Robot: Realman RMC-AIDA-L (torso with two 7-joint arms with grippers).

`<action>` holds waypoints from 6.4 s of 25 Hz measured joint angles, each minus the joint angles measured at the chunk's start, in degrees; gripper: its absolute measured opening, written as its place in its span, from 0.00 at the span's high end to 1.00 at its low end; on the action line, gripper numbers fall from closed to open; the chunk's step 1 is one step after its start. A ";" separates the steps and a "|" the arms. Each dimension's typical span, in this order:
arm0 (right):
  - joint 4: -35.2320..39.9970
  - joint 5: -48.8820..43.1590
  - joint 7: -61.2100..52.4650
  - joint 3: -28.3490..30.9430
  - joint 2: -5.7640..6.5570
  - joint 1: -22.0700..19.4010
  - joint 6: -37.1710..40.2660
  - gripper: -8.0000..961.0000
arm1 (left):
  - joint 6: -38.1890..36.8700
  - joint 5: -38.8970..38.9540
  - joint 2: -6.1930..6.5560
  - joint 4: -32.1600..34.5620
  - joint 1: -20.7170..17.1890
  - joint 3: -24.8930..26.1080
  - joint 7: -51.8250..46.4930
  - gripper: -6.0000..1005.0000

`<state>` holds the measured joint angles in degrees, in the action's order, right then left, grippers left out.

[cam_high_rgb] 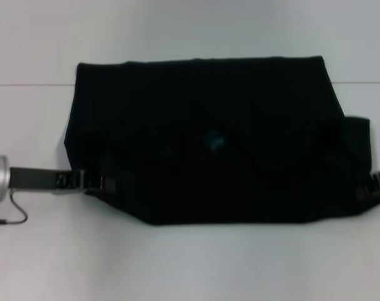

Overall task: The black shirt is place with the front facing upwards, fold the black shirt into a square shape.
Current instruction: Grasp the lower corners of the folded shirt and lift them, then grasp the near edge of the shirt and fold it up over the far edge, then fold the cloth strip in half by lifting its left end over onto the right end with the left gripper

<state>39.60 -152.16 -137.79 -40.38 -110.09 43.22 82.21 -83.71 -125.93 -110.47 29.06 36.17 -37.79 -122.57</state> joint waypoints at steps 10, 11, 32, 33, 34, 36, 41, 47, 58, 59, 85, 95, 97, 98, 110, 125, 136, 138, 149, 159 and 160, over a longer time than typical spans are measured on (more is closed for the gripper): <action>3.87 -0.54 13.38 0.00 0.37 -5.20 21.60 0.94 | -25.84 -4.89 2.25 0.99 -3.10 3.21 -1.25 0.97; 3.72 -1.12 15.21 -0.17 0.21 -5.39 23.48 0.94 | -27.45 -6.28 2.34 1.01 -3.11 3.25 -2.05 0.97; -6.36 7.42 14.16 23.61 3.22 -5.24 13.04 0.94 | -12.62 -9.03 2.69 0.29 1.25 23.74 -6.06 0.97; -7.59 9.96 13.93 24.22 3.31 -5.45 10.85 0.94 | -8.88 -7.72 2.14 -0.01 1.35 24.75 -6.15 0.97; -8.66 12.21 14.09 24.57 3.17 -5.57 8.75 0.94 | -5.40 -6.30 1.70 -0.40 1.40 25.38 -6.13 0.97; -11.17 17.21 15.20 24.95 2.37 -5.64 3.62 0.94 | 0.24 -3.53 0.89 -1.52 1.53 25.72 -5.60 0.97; -13.57 23.34 18.28 24.81 -1.62 -4.26 -8.21 0.94 | 8.00 -0.30 -0.98 -2.61 2.32 25.21 -2.77 0.97; -13.26 27.20 19.17 24.80 -2.94 -3.26 -13.24 0.94 | 11.97 0.27 -1.87 -2.61 2.93 25.08 -1.77 0.97; -13.89 30.73 20.03 24.60 -4.20 -1.85 -21.44 0.93 | 21.91 2.72 -4.47 -2.69 5.18 24.20 1.95 0.97; -14.19 30.72 20.45 24.43 -4.53 -1.62 -22.68 0.93 | 22.64 2.72 -4.64 -2.73 5.28 24.11 2.13 0.97; -18.38 38.22 37.67 23.51 -9.55 2.87 -41.23 0.70 | 41.89 11.78 -10.36 -7.96 8.77 24.36 14.87 0.89; -18.22 38.79 40.78 23.89 -9.21 -0.52 -32.65 0.29 | 48.25 12.71 -9.87 -8.01 6.80 24.12 17.11 0.46; -18.33 39.92 42.57 23.82 -9.10 -1.54 -30.24 0.29 | 49.41 12.47 -9.82 -8.05 6.73 24.00 17.55 0.42; -18.43 40.66 43.49 23.71 -9.02 -2.04 -28.99 0.28 | 49.68 12.38 -9.80 -8.07 6.61 23.74 17.62 0.40; -17.34 41.39 60.05 17.43 -8.46 -6.24 -13.87 0.28 | 23.72 12.78 -5.86 -6.70 0.31 22.61 14.90 0.22; -20.52 41.33 89.93 7.07 -9.72 -10.68 0.08 0.02 | -5.34 9.18 -1.73 -1.58 -15.25 21.39 -7.90 0.09; -23.32 41.63 90.15 4.38 -10.02 -9.39 -5.25 0.02 | -4.38 2.07 -1.54 1.37 -16.96 22.34 -14.46 0.09; -23.33 41.73 90.00 4.62 -10.00 -9.48 -5.52 0.02 | -4.28 1.38 -1.43 1.51 -17.00 22.52 -15.73 0.09; -23.35 42.09 90.13 4.80 -10.06 -9.33 -6.02 0.02 | 0.41 -1.61 -1.12 1.68 -16.62 22.70 -19.52 0.09; -23.04 42.70 89.81 4.79 -10.05 -9.20 -6.03 0.02 | 3.31 -3.86 -0.90 1.41 -15.83 22.27 -23.08 0.10; -23.03 42.78 89.81 4.79 -10.05 -9.20 -6.03 0.02 | 3.43 -4.04 -0.87 1.42 -15.77 22.31 -23.25 0.10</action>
<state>16.57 -109.39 -47.98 -35.59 -120.14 34.02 76.19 -80.29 -129.96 -111.35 30.48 20.40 -15.48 -145.82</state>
